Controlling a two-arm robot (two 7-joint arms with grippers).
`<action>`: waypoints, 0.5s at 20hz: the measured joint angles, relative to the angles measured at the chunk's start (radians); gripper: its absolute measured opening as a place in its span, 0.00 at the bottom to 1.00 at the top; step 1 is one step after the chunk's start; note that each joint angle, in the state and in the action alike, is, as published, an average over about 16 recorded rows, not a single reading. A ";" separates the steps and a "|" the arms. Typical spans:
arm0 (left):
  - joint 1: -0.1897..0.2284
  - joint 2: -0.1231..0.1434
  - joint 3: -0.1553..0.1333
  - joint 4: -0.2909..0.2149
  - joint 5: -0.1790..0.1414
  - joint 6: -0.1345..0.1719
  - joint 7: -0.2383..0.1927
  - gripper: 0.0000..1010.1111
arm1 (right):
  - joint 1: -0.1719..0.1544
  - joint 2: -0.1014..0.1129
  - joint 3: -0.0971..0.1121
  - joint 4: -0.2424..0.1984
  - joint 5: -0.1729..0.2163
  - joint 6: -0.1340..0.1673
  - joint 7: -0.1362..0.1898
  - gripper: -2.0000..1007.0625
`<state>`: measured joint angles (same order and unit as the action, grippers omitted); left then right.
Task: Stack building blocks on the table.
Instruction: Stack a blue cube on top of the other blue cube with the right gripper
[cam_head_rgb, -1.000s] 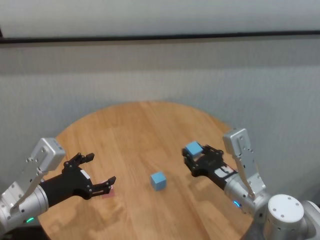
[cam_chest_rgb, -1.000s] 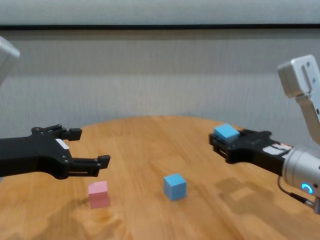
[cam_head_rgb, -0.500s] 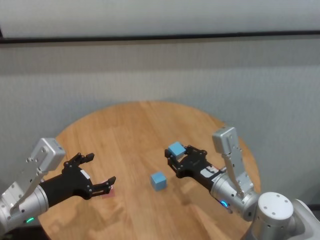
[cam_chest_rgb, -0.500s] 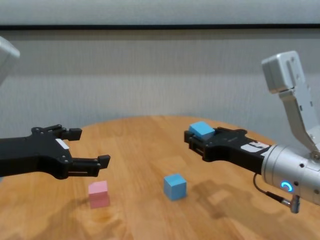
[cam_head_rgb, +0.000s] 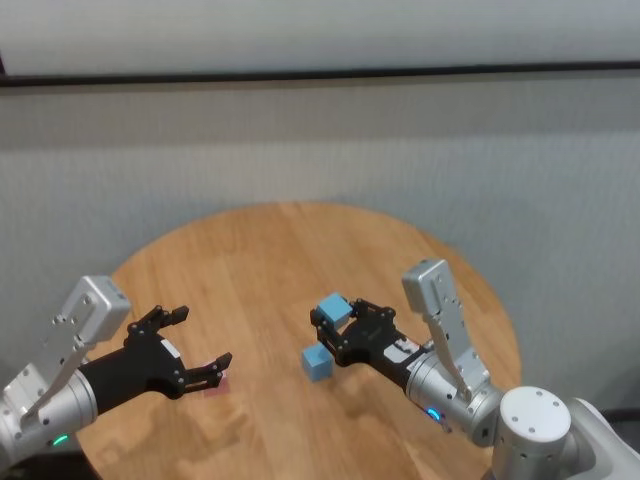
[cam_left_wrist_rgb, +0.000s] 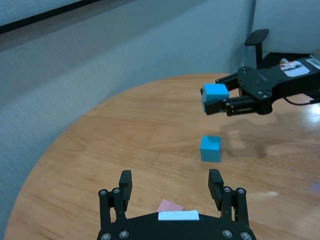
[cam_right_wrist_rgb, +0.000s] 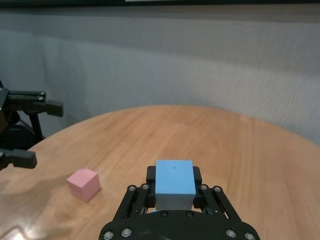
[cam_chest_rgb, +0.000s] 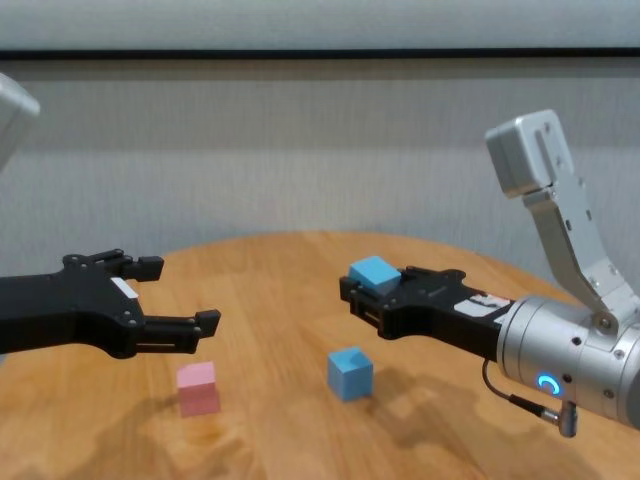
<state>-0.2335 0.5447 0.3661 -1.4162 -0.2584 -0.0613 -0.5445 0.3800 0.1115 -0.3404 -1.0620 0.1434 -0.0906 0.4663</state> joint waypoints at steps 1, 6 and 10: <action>0.000 0.000 0.000 0.000 0.000 0.000 0.000 0.99 | 0.000 0.000 -0.004 0.000 0.000 0.001 -0.001 0.37; 0.000 0.000 0.000 0.000 0.000 0.000 0.000 0.99 | -0.003 0.004 -0.024 0.000 0.000 0.013 -0.008 0.37; 0.000 0.000 0.000 0.000 0.000 0.000 0.000 0.99 | -0.004 0.009 -0.038 0.001 0.000 0.026 -0.014 0.37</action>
<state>-0.2335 0.5447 0.3661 -1.4162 -0.2584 -0.0613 -0.5446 0.3764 0.1201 -0.3787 -1.0606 0.1433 -0.0648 0.4522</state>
